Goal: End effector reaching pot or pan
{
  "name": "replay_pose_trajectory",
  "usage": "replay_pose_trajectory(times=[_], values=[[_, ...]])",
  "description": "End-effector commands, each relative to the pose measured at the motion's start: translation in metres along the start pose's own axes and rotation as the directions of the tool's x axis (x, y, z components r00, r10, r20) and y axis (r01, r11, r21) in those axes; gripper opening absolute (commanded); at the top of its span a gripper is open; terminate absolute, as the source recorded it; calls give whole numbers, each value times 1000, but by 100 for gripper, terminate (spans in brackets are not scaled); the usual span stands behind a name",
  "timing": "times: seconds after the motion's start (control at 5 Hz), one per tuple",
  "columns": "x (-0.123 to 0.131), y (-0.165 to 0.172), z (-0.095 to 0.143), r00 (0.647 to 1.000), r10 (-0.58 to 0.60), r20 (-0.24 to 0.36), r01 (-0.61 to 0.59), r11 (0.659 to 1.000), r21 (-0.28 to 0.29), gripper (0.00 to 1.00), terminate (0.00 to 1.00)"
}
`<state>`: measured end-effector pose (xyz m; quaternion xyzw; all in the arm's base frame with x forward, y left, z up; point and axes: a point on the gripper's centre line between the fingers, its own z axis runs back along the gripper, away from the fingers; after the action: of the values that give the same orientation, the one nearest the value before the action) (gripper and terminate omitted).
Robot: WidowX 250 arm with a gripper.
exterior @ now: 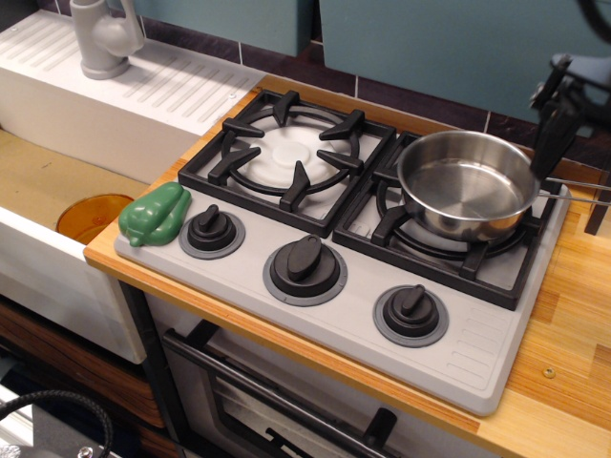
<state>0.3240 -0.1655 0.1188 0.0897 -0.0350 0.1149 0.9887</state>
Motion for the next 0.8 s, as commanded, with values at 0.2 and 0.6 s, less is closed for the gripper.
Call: replay_pose_trajectory(times=[0.2, 0.6], values=[[33, 41, -12, 989, -63, 134, 68, 997, -33, 100, 0], [49, 56, -18, 983, -87, 160, 94, 995, -37, 100, 0]])
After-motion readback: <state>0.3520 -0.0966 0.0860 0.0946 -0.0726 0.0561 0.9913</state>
